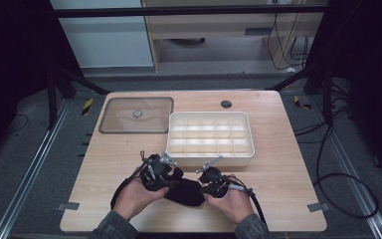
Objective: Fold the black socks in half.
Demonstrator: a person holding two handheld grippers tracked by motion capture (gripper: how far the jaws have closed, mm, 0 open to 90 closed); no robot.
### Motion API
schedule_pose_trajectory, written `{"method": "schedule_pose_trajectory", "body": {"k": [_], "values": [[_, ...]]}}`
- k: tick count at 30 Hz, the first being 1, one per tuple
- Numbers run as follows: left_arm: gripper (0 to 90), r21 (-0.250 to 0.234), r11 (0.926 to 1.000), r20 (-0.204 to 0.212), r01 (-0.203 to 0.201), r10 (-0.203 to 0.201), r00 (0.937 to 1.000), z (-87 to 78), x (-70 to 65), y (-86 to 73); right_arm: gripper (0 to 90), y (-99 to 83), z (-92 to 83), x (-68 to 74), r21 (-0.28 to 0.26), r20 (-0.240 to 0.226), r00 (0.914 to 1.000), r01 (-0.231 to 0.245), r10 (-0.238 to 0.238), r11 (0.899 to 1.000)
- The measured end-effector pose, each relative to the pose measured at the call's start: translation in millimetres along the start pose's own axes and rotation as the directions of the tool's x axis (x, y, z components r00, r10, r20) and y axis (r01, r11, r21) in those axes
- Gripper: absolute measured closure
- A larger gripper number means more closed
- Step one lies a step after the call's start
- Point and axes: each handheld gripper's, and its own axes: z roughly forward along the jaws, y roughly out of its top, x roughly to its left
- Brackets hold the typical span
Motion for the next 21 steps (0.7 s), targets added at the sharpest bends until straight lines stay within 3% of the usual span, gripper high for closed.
{"method": "schedule_pose_trajectory", "body": {"k": [21], "values": [[74.2,0.03,0.9991,0.035,-0.03,0.029,0.999,27.9,-19.2,7.8,83.3,-0.8,-4.1,-4.4,-0.004,-0.012,0.9999,0.005,-0.005,1.0]]}}
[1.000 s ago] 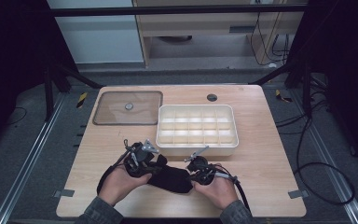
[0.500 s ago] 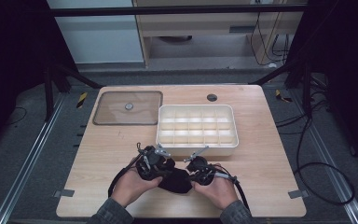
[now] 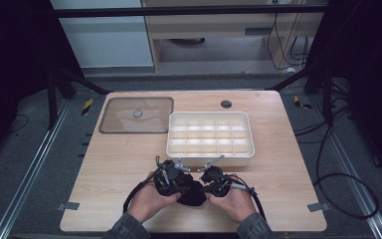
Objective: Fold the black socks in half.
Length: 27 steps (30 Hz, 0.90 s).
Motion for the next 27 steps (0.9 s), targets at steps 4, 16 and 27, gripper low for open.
{"method": "schedule_pose_trajectory", "body": {"k": [4,16,27], "values": [[73.2,0.002,1.0,-0.001,0.005,-0.005,1.0,5.9,-0.3,0.4,83.3,-0.4,0.1,-0.4,0.001,0.004,1.0,0.001,-0.001,1.0],[60.4,-0.071,0.997,0.013,0.032,-0.032,0.9994,-4.4,0.9,-1.9,82.9,-1.0,-0.2,-2.3,0.002,0.019,0.9998,0.0,0.0,1.0],[60.5,-0.097,0.9942,-0.006,0.046,-0.047,0.9989,-18.1,9.7,-2.3,82.8,-0.9,0.7,-3.4,0.006,0.025,0.9997,0.005,-0.006,1.0]]}}
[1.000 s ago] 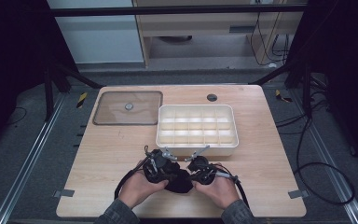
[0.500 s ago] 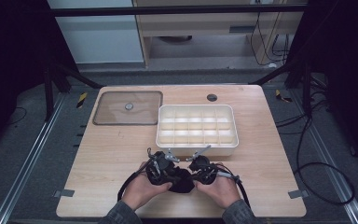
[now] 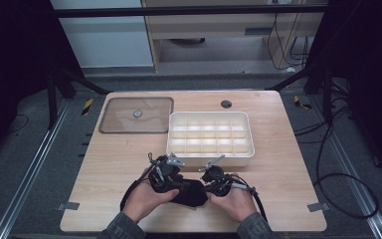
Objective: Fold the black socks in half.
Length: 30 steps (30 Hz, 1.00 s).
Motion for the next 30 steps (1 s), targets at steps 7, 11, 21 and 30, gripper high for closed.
{"method": "schedule_pose_trajectory", "body": {"k": [7,11,21,30], "values": [[60.3,0.02,0.9997,-0.031,-0.01,0.011,0.9995,-3.6,6.9,-3.2,82.7,-0.3,-0.5,-0.2,0.001,0.001,1.0,-0.003,0.003,1.0],[59.5,0.03,0.9994,-0.049,-0.014,0.016,0.9987,-4.1,9.9,-5.6,82.6,-0.4,-0.9,-0.6,0.003,0.003,1.0,-0.007,0.007,1.0],[56.6,0.068,0.9977,-0.071,-0.007,0.012,0.9974,-2.8,20.4,-22.3,82.4,-1.1,-1.6,-2.4,0.007,0.009,1.0,-0.003,0.003,1.0],[50.8,0.069,0.9976,-0.074,0.0,0.005,0.9972,-5.1,25.2,-33.5,82.3,-1.1,-1.2,-1.2,0.011,0.014,0.9999,-0.005,0.005,1.0]]}}
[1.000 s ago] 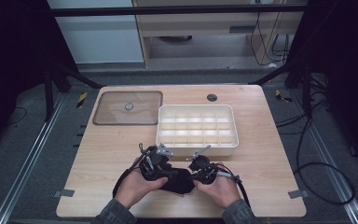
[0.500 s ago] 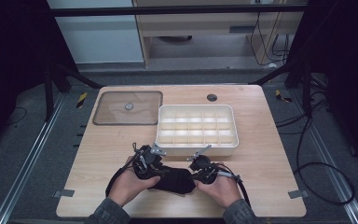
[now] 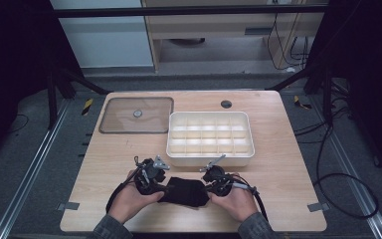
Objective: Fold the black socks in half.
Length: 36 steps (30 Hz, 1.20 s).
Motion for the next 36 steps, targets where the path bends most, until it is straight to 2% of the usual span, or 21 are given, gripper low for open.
{"method": "schedule_pose_trajectory", "body": {"k": [6,17,36], "values": [[45.8,0.019,0.9998,0.015,-0.002,0.001,0.9999,0.2,2.3,-5.9,82.3,0.2,0.2,-0.5,0.0,0.001,1.0,0.005,-0.005,1.0],[44.5,0.046,0.9989,0.039,-0.003,0.002,0.9993,1.9,3.0,-8.3,82.3,0.2,0.1,-0.3,0.001,0.002,1.0,0.006,-0.006,1.0],[44.7,0.093,0.9957,0.068,-0.006,-0.001,0.9977,20.8,2.7,-17.5,82.3,0.0,0.7,0.2,0.006,0.003,0.9999,0.013,-0.013,1.0]]}}
